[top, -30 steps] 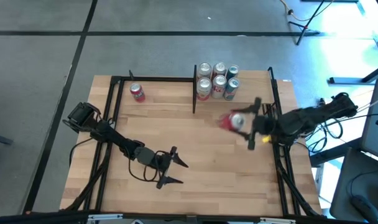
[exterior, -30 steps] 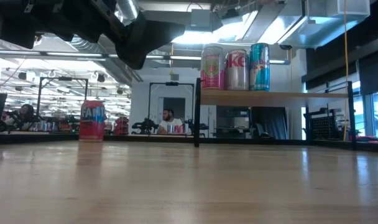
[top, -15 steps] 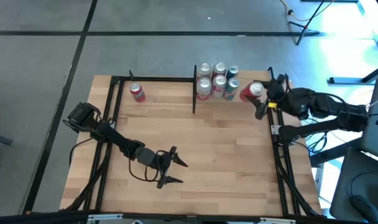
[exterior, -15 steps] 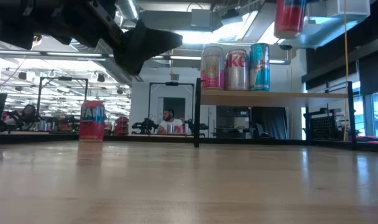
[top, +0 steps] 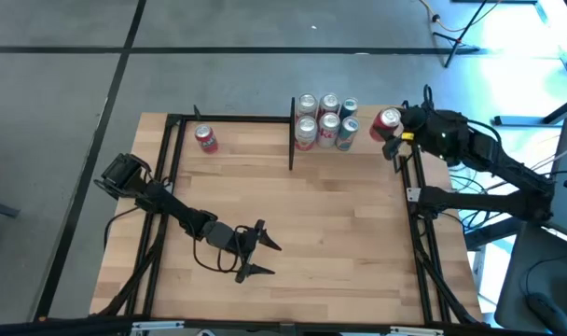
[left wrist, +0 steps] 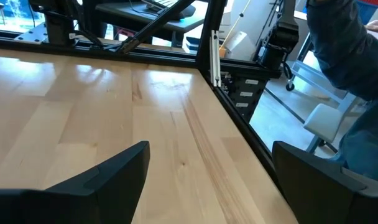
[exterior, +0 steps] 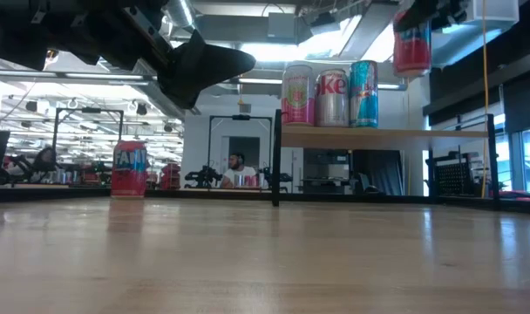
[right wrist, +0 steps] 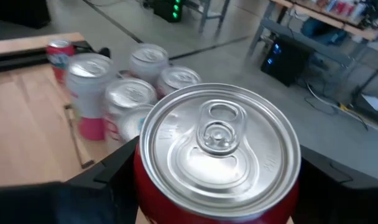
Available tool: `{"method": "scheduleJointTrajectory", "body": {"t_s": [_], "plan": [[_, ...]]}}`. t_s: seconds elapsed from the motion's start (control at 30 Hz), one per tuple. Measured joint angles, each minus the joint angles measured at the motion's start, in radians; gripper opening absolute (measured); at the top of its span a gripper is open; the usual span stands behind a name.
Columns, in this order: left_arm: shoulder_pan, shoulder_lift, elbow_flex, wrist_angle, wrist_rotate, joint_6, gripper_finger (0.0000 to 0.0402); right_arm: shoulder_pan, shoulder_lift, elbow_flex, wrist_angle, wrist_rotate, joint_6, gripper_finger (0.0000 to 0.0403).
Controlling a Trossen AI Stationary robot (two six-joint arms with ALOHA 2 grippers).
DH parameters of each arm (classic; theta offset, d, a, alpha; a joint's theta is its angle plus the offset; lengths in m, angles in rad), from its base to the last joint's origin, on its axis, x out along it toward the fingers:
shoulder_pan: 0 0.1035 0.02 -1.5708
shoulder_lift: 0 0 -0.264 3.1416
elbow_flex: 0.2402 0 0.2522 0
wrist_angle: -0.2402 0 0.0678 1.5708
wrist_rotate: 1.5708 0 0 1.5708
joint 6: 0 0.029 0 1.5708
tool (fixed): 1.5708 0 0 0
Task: Place canned beverage on shelf
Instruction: Put the right red soda can on the shelf
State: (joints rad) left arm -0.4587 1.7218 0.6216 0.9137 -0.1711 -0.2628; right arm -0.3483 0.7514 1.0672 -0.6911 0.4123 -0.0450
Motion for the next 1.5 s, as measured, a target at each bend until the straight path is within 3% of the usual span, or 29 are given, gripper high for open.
{"method": "scheduleJointTrajectory", "body": {"t_s": [0.43, 0.77, 1.03, 1.5], "plan": [[0.000, 0.000, 0.000, -0.005, 0.000, 0.000, 0.0329, -0.344, 0.119, 0.000, 0.027, -0.306, -0.059, 0.0279], [-0.003, 0.000, 0.000, -0.009, 0.000, 0.000, 0.0329, -0.591, 0.170, -0.103, 0.198, -0.560, -0.054, 0.0280], [-0.003, 0.000, 0.000, -0.009, -0.029, 0.000, 0.0329, -0.641, 0.247, -0.170, 0.313, -0.665, -0.073, 0.0279], [-0.003, 0.000, 0.000, -0.009, -0.031, 0.000, 0.0329, -0.641, 0.355, -0.169, 0.377, -0.702, -0.095, 0.0285]]}}
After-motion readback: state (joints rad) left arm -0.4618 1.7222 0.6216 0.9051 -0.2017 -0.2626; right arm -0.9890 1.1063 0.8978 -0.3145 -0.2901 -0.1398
